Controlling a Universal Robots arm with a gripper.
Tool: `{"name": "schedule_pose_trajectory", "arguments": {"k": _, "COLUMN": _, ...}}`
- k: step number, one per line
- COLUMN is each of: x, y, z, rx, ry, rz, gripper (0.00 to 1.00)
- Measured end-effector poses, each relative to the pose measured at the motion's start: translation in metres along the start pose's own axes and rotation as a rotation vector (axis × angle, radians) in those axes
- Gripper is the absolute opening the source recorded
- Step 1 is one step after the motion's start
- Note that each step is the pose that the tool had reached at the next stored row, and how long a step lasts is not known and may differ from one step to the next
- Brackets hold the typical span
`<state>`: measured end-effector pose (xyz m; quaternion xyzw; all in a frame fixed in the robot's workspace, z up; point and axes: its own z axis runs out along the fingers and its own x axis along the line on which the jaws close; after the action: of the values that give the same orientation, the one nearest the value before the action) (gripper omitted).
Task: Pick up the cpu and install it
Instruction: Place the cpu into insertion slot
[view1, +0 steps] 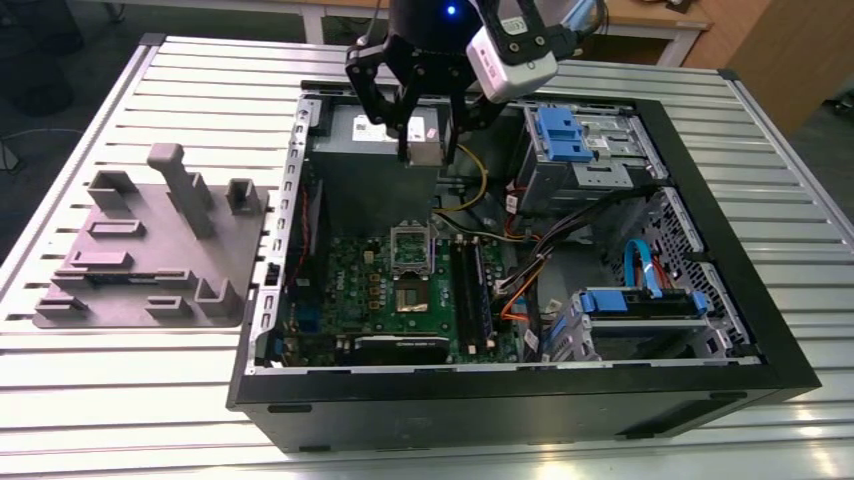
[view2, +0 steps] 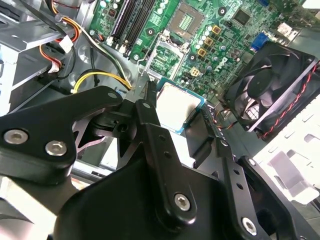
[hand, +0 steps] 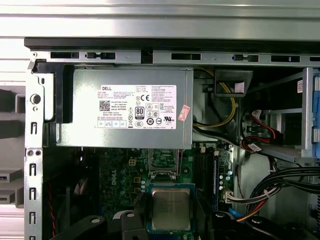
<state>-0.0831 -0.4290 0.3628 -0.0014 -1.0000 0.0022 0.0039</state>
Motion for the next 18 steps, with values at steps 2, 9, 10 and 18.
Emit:
{"name": "schedule_pose_trajectory", "arguments": {"k": 2, "x": 0.0000, "y": 0.0000, "z": 0.0005, "rx": 0.0027, "ry": 0.0001, "rz": 0.000, "gripper": 0.47}}
{"name": "schedule_pose_trajectory", "arguments": {"k": 9, "x": 0.0000, "y": -0.0001, "z": 0.0048, "rx": 0.0080, "ry": 0.0001, "rz": 0.000, "gripper": 0.47}}
{"name": "schedule_pose_trajectory", "arguments": {"k": 10, "x": 0.0000, "y": -0.0001, "z": 0.0057, "rx": 0.0080, "ry": 0.0001, "rz": 0.000, "gripper": 0.47}}
{"name": "schedule_pose_trajectory", "arguments": {"k": 18, "x": -0.0004, "y": -0.0041, "z": 0.0123, "rx": 0.0098, "ry": 0.0001, "rz": 0.000, "gripper": 0.47}}
